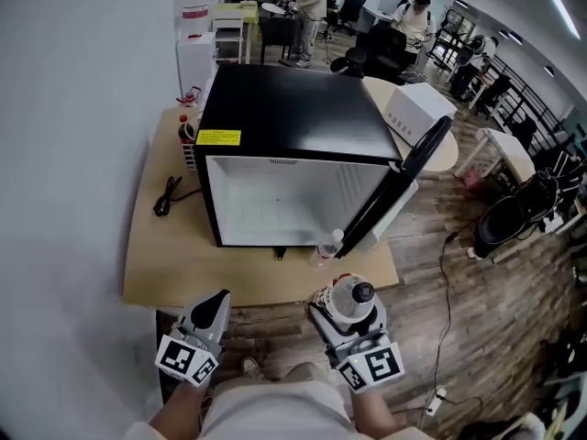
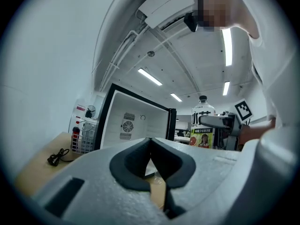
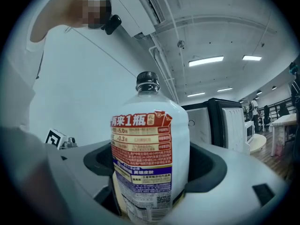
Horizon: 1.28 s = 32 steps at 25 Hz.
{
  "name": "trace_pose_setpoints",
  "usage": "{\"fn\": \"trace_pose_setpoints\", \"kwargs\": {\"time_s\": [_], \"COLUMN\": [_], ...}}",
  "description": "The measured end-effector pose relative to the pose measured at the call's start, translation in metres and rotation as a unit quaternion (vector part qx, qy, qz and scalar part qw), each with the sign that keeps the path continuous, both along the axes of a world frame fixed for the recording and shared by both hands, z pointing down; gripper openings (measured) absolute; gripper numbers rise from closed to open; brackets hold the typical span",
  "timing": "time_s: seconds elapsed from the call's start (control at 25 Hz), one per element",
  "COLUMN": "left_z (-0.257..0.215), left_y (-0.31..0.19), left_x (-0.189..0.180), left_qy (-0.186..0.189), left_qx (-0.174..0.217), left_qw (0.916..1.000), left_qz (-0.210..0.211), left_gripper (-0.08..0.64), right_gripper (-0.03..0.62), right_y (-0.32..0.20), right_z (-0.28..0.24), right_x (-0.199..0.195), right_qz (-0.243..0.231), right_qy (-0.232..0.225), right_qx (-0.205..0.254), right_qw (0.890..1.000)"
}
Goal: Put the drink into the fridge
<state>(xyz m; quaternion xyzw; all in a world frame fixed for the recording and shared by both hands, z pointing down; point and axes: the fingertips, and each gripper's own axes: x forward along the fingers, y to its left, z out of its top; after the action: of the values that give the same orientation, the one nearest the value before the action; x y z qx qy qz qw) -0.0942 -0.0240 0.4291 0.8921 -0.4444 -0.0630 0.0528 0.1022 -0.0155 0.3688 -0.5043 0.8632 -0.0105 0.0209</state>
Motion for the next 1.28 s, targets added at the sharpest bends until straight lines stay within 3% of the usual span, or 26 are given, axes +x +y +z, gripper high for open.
{"fn": "trace_pose_setpoints", "kwargs": {"time_s": [0.16,0.6,1.28], "left_z": [-0.001,-0.016,-0.008], "left_y": [-0.023,-0.057,-0.067], "left_x": [0.002,-0.002,0.015], "left_qy": [0.002,-0.008,-0.018], "left_qx": [0.006,0.016,-0.005], "left_qw": [1.0000,0.9979,0.9957], "left_qz": [0.001,-0.063,-0.091], "left_gripper": [0.012,0.013,0.012], "right_gripper": [0.417,0.417,0.417], "right_y": [-0.020,-0.081,-0.111], "right_z": [0.005,-0.002,0.014], "right_x": [0.003,0.008,0.006], "right_qz": [0.002,-0.048,-0.095], "right_qy": [0.005,0.002,0.005], "right_qx": [-0.004,0.010,-0.016], "right_qw": [1.000,0.999,0.995]}}
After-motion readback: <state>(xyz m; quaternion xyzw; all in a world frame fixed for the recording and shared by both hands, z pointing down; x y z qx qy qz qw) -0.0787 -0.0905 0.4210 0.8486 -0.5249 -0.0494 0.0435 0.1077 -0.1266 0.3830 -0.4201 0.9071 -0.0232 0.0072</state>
